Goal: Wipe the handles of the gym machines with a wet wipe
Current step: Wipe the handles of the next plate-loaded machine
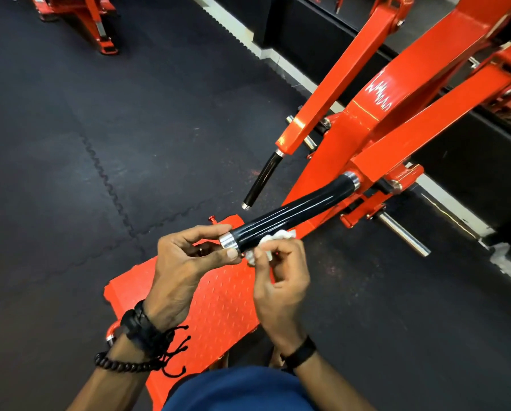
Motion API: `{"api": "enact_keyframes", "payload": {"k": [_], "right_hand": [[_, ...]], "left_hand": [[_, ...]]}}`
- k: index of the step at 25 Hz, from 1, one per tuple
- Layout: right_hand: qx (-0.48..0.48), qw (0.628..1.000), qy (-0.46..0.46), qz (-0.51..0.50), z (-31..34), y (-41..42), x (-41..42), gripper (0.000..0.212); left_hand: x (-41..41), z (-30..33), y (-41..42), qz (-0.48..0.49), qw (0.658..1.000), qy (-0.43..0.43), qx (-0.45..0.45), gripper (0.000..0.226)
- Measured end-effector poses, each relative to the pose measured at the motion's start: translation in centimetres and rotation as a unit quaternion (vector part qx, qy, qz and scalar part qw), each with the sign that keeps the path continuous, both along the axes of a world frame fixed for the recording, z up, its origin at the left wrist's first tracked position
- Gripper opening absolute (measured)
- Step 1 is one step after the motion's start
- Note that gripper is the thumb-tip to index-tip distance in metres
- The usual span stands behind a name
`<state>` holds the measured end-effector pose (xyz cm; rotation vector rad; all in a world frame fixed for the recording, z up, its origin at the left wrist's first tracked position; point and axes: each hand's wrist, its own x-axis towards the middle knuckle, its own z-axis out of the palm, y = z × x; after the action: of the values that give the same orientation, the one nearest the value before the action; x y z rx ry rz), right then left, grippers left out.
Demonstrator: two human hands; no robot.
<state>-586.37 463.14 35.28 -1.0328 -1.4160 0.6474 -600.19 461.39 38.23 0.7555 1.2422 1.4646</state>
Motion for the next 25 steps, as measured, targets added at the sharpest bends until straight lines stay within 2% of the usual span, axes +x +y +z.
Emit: {"api": "enact_keyframes", "payload": {"k": [2, 7, 10, 13, 16, 18, 20, 22, 25], "right_hand": [[0.005, 0.999, 0.019, -0.032, 0.2, 1.4, 1.1, 0.024], [0.016, 0.965, 0.108, -0.24, 2.2, 9.0, 6.1, 0.02], [0.003, 0.966, 0.117, -0.233, 3.1, 9.4, 6.4, 0.014], [0.05, 0.99, -0.048, -0.122, 2.7, 3.7, 2.4, 0.012], [0.088, 0.982, -0.167, 0.002, 2.7, 1.2, 0.2, 0.02], [0.103, 0.971, -0.213, -0.02, 3.6, 3.5, 1.7, 0.018], [0.118, 0.946, -0.28, -0.109, 4.7, 7.0, 4.8, 0.014], [0.094, 0.913, -0.354, -0.179, 6.2, 10.4, 7.7, 0.014], [0.051, 0.88, -0.447, -0.151, 7.6, 10.8, 6.4, 0.024]], "left_hand": [[-0.1, 0.1, 0.0, -0.003, 1.0, 0.006, 0.002, 0.046], [-0.1, 0.1, -0.2, 0.001, 1.0, 0.007, 0.003, 0.042], [0.0, 0.0, -0.2, 0.005, 1.0, 0.005, 0.008, 0.043], [0.0, 0.0, -0.2, 0.002, 1.0, 0.008, 0.007, 0.046], [0.0, -0.2, -0.3, 0.002, 1.0, 0.015, 0.014, 0.041], [0.0, -0.3, -0.3, 0.001, 1.0, 0.016, 0.017, 0.039], [0.0, -0.2, -0.3, -0.003, 1.0, 0.014, 0.02, 0.042], [0.1, -0.3, -0.3, 0.002, 1.0, 0.016, 0.02, 0.044], [0.2, -0.4, -0.4, 0.003, 0.999, 0.021, 0.027, 0.043]]}}
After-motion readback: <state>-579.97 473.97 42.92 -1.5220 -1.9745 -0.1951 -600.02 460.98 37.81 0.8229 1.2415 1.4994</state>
